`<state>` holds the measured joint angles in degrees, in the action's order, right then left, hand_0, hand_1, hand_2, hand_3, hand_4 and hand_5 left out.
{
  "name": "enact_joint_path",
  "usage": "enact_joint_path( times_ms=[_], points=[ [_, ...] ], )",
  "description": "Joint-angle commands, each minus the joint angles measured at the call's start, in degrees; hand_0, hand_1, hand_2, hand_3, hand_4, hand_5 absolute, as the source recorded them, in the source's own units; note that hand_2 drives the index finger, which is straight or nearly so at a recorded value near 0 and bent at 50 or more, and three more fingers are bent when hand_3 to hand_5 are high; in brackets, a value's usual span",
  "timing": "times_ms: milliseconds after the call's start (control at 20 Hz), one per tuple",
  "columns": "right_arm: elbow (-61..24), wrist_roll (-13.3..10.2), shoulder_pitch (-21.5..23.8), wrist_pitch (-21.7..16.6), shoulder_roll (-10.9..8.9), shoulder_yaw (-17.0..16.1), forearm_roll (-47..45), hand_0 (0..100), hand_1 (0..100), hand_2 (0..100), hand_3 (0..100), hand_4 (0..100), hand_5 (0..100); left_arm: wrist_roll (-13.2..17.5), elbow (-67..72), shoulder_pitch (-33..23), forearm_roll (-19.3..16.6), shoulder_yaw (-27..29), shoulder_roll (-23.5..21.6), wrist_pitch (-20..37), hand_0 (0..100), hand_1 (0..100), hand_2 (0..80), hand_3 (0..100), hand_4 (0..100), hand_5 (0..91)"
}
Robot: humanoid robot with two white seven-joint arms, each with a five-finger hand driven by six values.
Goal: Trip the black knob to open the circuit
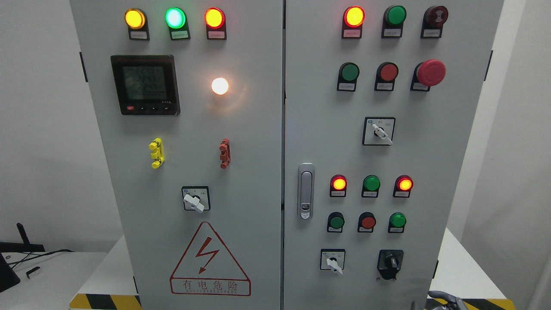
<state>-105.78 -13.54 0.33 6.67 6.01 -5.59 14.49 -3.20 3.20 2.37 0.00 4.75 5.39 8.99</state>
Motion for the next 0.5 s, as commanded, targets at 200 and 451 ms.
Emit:
enact_joint_path(
  times_ms=[200,451],
  points=[
    [0.75,0.00,-3.05,3.17,0.23,2.34,-1.48,31,75,44,76,86,99,0.04,-0.04,0.00,-1.76,0.00,-0.03,-0.03,12,39,0.0,0,0,0.0],
    [1.54,0.00,-4.46,3.70,0.23,2.42,-1.48,31,76,45,76,86,99,0.04,-0.04,0.00,-1.76,0.00,-0.03,-0.03,12,39,0.0,0,0,0.0]
  ],
)
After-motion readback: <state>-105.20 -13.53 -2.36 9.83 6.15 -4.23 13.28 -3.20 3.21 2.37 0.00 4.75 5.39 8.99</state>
